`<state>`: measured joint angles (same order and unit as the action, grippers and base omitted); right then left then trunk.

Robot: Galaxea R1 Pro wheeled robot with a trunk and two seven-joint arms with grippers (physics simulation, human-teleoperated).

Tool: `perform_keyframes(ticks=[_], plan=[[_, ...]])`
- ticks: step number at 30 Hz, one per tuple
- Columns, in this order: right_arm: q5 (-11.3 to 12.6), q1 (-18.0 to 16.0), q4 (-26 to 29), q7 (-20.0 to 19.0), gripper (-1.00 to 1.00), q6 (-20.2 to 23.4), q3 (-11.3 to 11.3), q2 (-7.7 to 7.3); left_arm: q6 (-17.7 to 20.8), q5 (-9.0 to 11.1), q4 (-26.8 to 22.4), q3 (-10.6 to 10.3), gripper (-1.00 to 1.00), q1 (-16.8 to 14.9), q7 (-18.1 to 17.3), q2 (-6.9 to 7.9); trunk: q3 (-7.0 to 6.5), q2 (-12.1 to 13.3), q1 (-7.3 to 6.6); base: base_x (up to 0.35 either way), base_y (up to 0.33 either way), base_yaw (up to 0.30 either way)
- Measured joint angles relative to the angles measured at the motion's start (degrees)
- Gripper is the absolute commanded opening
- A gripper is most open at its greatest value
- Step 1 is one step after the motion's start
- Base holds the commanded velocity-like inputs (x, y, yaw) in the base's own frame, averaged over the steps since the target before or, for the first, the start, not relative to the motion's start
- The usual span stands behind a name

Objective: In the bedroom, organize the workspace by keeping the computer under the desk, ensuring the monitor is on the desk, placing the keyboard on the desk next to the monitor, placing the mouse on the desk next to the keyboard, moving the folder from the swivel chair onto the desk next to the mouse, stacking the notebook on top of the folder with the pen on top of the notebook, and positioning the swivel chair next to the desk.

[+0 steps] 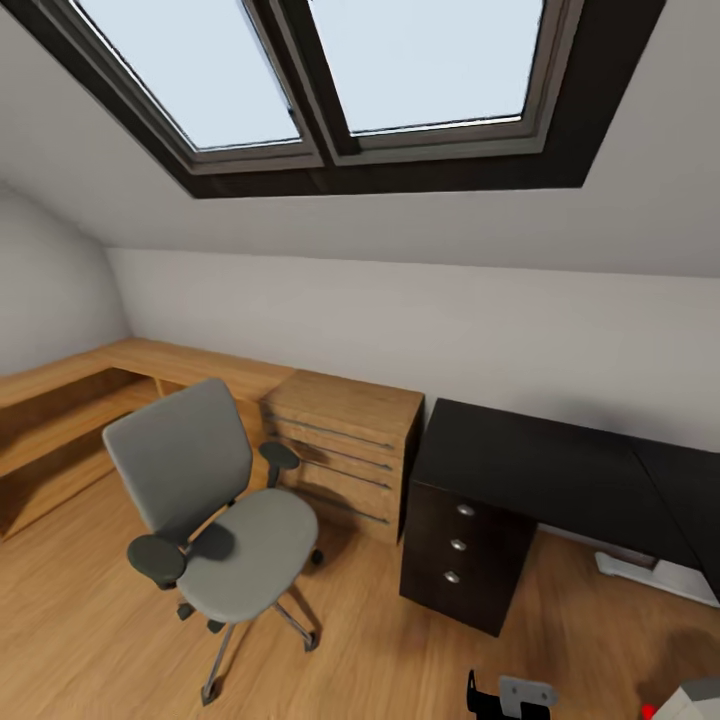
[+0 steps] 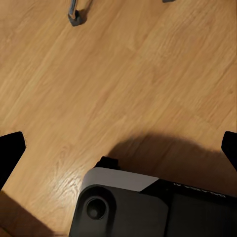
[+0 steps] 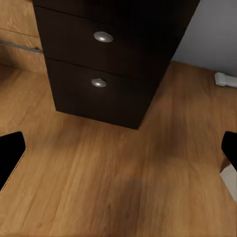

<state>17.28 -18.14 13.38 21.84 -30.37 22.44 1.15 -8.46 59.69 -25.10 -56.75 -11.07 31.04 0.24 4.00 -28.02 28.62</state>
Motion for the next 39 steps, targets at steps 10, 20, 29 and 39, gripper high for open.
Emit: perform_keyframes(ticks=[10,20,29,39], plan=[[0.0,0.0,0.0,0.1,1.00,-2.3,-0.1,0.49,0.0,0.0,0.0,0.0,1.00,0.0,0.0,0.00,0.00,0.0,-0.01,-0.015,0.011,0.279],[0.0,0.0,-1.7,0.2,1.00,-7.4,0.0,0.91,0.0,0.0,0.0,0.0,1.00,0.0,0.0,0.00,0.00,0.0,-0.01,-0.001,0.000,0.279],[0.0,0.0,-3.3,0.3,1.00,-13.5,-0.1,1.63,-0.4,0.0,0.0,0.1,1.00,0.0,0.0,0.01,-0.02,0.0,-0.01,0.000,0.000,0.279],[0.1,0.0,-6.8,0.6,1.00,-26.2,-0.2,2.04,-3.8,0.1,0.0,0.3,1.00,0.0,0.0,0.07,-0.19,0.0,-0.01,0.000,0.000,0.279]])
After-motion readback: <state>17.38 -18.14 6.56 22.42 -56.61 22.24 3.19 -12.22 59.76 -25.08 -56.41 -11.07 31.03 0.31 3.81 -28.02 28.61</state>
